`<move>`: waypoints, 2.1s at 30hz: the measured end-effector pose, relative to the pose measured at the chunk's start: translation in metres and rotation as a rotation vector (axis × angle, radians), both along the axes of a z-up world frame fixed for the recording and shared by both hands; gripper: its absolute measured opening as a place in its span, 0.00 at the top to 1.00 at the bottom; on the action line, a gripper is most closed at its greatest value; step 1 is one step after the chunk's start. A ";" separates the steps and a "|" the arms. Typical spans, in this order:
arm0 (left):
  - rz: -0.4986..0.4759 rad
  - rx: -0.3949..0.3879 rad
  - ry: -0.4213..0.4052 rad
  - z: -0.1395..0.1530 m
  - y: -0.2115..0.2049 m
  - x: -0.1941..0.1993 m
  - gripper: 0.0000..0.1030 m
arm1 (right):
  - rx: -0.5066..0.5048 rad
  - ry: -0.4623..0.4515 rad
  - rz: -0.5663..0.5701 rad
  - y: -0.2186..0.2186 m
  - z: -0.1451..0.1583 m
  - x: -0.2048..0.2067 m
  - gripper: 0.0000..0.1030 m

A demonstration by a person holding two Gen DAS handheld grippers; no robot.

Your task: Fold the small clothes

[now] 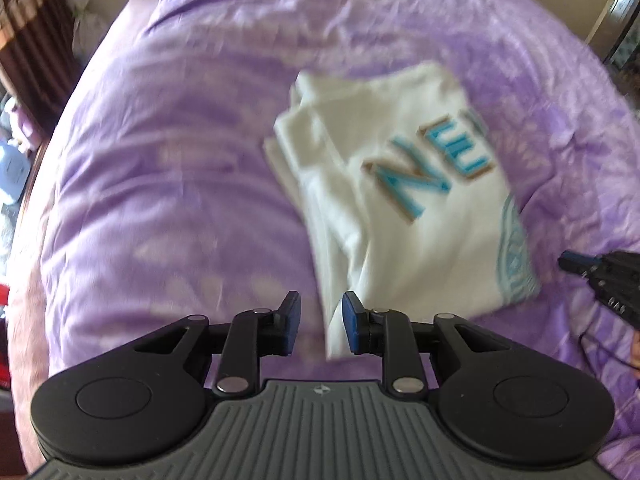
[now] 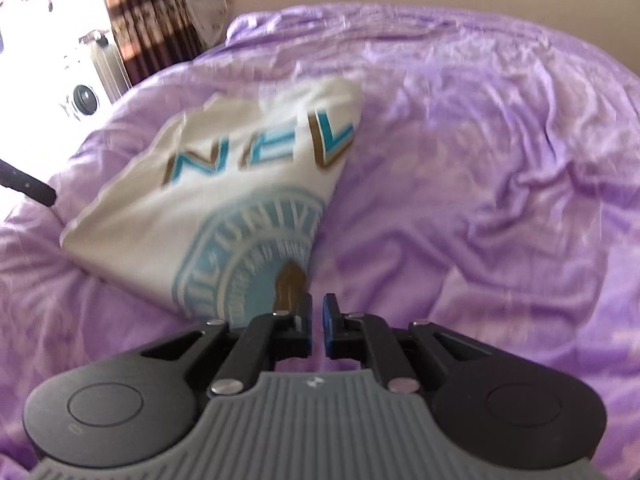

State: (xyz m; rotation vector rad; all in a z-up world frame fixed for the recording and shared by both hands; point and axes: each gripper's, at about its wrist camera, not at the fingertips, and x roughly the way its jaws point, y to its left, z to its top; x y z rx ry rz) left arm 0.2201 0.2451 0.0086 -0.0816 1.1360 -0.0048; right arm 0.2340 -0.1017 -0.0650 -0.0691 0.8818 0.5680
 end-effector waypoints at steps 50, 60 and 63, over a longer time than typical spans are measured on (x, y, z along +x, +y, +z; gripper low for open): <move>0.402 -0.420 -0.193 -0.092 0.082 0.084 0.16 | 0.280 0.149 -0.024 0.023 -0.030 0.147 0.29; 0.324 -0.377 -0.200 -0.112 0.073 0.114 0.16 | 0.406 0.245 -0.062 0.030 -0.067 0.197 0.29; 0.308 -0.383 -0.200 -0.116 0.074 0.121 0.17 | 0.443 0.254 -0.061 0.034 -0.075 0.209 0.29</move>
